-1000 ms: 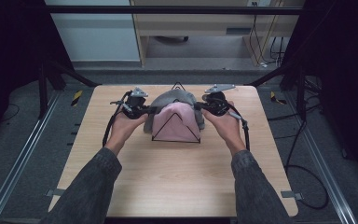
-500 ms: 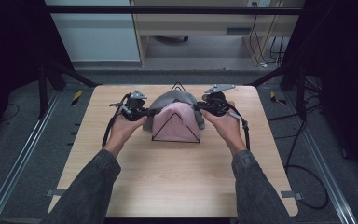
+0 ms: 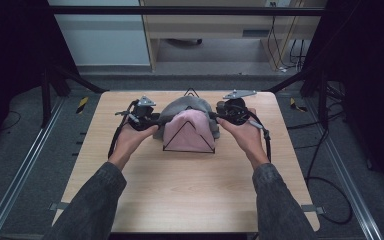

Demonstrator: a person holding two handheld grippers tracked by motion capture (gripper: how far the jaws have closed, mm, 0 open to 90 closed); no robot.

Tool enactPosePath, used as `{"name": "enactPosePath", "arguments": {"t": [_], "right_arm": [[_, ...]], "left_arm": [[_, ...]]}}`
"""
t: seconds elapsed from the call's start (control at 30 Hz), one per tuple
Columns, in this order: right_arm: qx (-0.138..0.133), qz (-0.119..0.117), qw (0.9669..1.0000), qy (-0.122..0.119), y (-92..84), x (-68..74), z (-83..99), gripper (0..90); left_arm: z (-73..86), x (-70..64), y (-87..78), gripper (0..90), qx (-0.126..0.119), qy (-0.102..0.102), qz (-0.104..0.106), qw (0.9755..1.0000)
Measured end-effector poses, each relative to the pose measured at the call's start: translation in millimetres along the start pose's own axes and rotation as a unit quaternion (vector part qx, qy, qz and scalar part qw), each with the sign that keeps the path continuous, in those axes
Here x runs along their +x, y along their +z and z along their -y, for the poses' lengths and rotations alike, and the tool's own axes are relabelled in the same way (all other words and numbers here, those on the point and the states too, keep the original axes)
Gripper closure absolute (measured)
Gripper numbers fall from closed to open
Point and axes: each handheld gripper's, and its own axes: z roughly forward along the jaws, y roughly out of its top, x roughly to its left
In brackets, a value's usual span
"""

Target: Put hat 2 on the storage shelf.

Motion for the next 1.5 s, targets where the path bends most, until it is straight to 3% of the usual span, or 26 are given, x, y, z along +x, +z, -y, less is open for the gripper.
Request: {"name": "enactPosePath", "arguments": {"t": [0.17,0.4,0.5,0.63,0.77,0.9,1.17,1.5], "right_arm": [[-0.004,0.009,0.9999,0.003,-9.5,4.9,-2.4,44.6],[-0.021,0.01,0.9996,0.019,-21.5,12.1,-0.6,34.2],[-0.018,0.007,0.9995,0.024,-24.0,14.8,0.6,28.2],[-0.015,0.006,0.9995,0.028,-28.1,19.5,-1.1,21.7],[-0.021,0.004,0.9996,0.021,-33.3,25.7,-5.3,17.3],[-0.036,-0.003,0.9992,0.015,-40.8,33.2,-10.8,16.8],[-0.043,-0.003,0.9991,-0.004,-56.3,46.4,-13.6,11.1],[-0.038,-0.001,0.9987,-0.034,-83.3,61.7,2.3,6.4]], "left_arm": [[-1.7,-3.4,-14.6,40.8,-0.003,-0.004,-0.006,1.0],[-5.2,-13.0,-36.9,27.9,-0.019,-0.007,-0.004,0.9998],[-6.3,-17.9,-43.4,21.3,-0.019,-0.017,0.007,0.9997],[-7.0,-26.3,-50.7,14.5,-0.013,-0.012,0.016,0.9997],[-7.8,-35.1,-55.6,10.4,-0.012,-0.008,0.022,0.9997],[-9.5,-45.6,-60.6,8.4,-0.022,-0.011,0.043,0.9988],[-2.7,-64.1,-75.3,5.1,-0.022,0.016,0.059,0.9979],[21.5,-73.0,-96.9,5.1,-0.009,0.044,0.052,0.9977]]}}
